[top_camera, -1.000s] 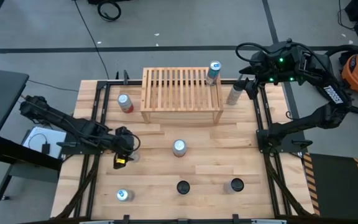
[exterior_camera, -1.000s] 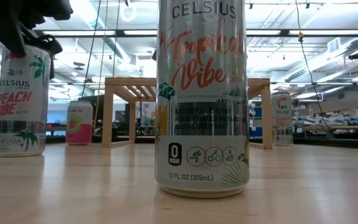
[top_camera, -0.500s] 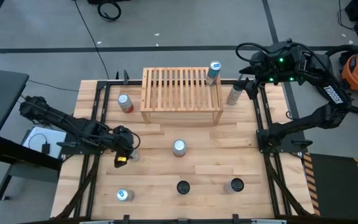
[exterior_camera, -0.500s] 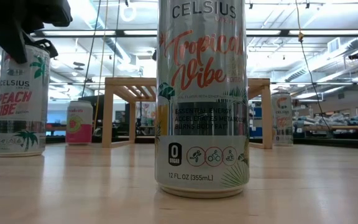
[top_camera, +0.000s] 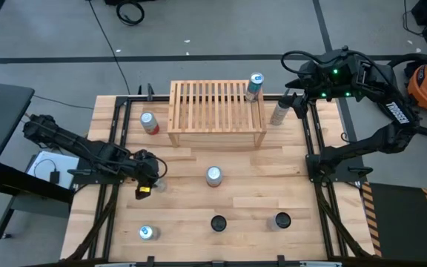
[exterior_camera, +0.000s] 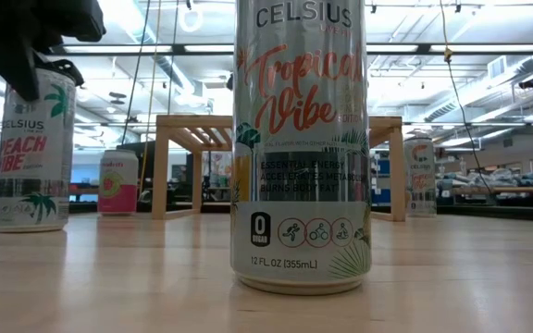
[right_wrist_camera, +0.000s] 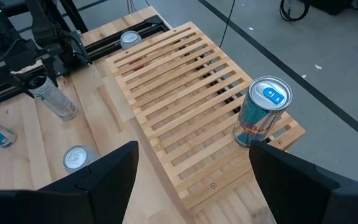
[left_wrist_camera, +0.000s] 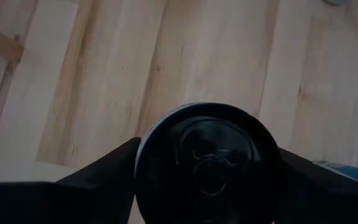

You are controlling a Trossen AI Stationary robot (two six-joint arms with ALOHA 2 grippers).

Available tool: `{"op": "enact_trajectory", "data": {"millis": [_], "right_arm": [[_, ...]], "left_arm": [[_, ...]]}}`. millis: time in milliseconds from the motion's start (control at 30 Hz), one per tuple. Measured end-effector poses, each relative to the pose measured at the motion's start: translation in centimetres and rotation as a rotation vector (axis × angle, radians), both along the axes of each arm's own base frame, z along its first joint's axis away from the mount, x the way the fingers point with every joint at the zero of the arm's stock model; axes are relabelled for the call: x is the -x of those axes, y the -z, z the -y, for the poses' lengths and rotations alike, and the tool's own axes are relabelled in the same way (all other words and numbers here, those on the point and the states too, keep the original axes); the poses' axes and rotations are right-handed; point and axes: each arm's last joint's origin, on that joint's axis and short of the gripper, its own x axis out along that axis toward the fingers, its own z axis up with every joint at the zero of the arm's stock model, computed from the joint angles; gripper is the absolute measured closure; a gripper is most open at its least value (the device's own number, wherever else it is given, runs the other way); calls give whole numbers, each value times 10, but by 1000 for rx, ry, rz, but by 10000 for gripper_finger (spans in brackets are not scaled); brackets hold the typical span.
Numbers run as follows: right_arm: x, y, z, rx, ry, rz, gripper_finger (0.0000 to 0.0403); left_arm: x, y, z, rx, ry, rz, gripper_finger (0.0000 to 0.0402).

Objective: Place canned beverage on shelf
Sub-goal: Put the left white pink soda can on the shelf

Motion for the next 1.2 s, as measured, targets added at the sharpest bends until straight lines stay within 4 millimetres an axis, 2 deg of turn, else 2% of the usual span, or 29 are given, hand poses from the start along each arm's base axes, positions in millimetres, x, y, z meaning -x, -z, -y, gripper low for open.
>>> {"op": "enact_trajectory", "data": {"millis": [133, 400, 500, 700, 1200], "right_arm": [[0, 0, 0, 0, 0, 0, 86], [0, 0, 0, 0, 0, 0, 86], [0, 0, 0, 0, 0, 0, 86], [0, 0, 0, 0, 1, 0, 86], [0, 0, 0, 0, 1, 0, 86]], "left_arm": [[-1, 0, 0, 4, 1, 11, 127], [-4, -2, 1, -6, 47, 49, 86], [-5, -2, -1, -4, 30, 50, 96], [-6, -2, -4, -5, 12, 51, 145], [-12, -6, -2, -12, 53, 128, 146]]}}
